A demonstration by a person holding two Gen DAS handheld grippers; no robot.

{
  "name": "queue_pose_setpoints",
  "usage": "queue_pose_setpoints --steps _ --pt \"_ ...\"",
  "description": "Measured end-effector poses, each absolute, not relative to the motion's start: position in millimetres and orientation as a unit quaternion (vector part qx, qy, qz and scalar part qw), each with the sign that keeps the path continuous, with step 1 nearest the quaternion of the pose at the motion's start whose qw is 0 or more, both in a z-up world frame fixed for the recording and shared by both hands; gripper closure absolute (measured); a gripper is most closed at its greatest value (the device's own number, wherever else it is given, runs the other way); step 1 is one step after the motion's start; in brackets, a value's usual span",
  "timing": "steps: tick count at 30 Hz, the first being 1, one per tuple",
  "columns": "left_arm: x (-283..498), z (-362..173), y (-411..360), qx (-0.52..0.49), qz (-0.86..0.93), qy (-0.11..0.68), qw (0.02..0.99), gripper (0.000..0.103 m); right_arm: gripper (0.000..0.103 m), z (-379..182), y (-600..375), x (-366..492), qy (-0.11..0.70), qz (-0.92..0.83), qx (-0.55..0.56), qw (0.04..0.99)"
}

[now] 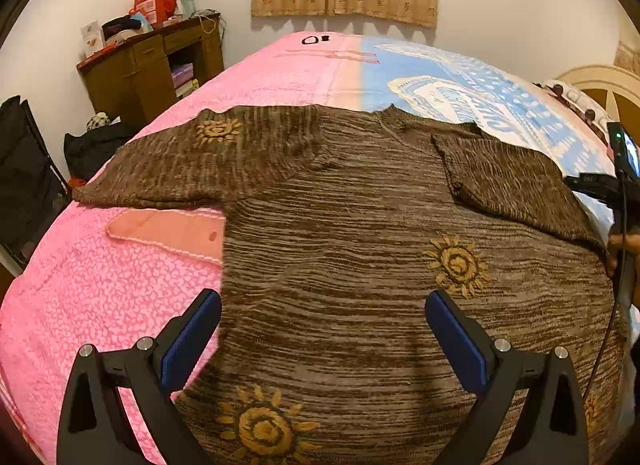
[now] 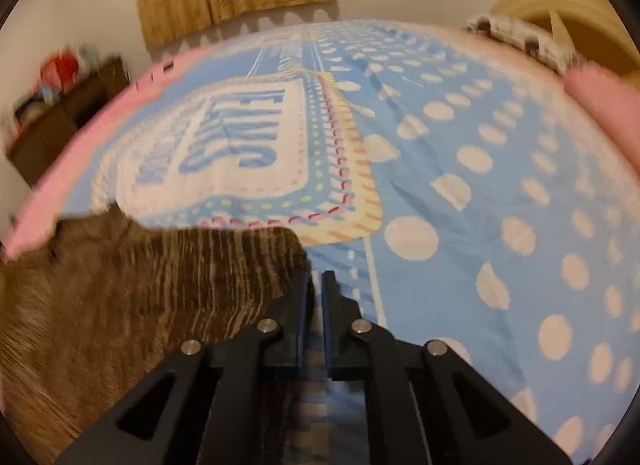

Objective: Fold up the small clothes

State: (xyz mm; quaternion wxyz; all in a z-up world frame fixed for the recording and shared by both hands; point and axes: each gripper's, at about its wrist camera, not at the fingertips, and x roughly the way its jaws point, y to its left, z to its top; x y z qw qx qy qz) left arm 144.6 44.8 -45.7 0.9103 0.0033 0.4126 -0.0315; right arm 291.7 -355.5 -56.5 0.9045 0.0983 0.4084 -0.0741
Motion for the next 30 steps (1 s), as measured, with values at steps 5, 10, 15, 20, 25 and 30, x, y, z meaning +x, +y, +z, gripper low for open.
queue_pose_setpoints --steps 5,10,15,20,25,30 --pt "144.9 -44.5 75.7 -0.011 0.012 0.403 0.915 0.001 0.09 -20.3 -321.9 251.5 0.356 -0.068 0.038 0.931" --pt "146.9 -40.6 132.5 -0.051 0.091 0.392 0.914 0.001 0.052 -13.7 -270.1 216.9 0.36 0.008 0.038 0.932" --pt "148.7 -34.7 211.3 -0.139 0.131 0.389 0.901 0.001 0.028 -55.3 -241.4 214.6 0.394 0.0 -0.003 0.919" --pt "166.6 -31.6 287.3 -0.29 0.135 0.343 0.883 0.002 0.024 -54.6 -238.5 211.3 0.386 -0.012 -0.011 0.922" --pt "215.7 -39.0 302.7 -0.278 0.141 0.364 0.878 0.035 0.024 -53.0 -245.1 205.3 0.375 -0.01 0.004 0.927" --pt "242.9 -60.8 305.0 -0.286 0.164 0.386 0.861 0.037 0.023 -54.2 -242.1 208.6 0.378 -0.011 0.004 0.926"
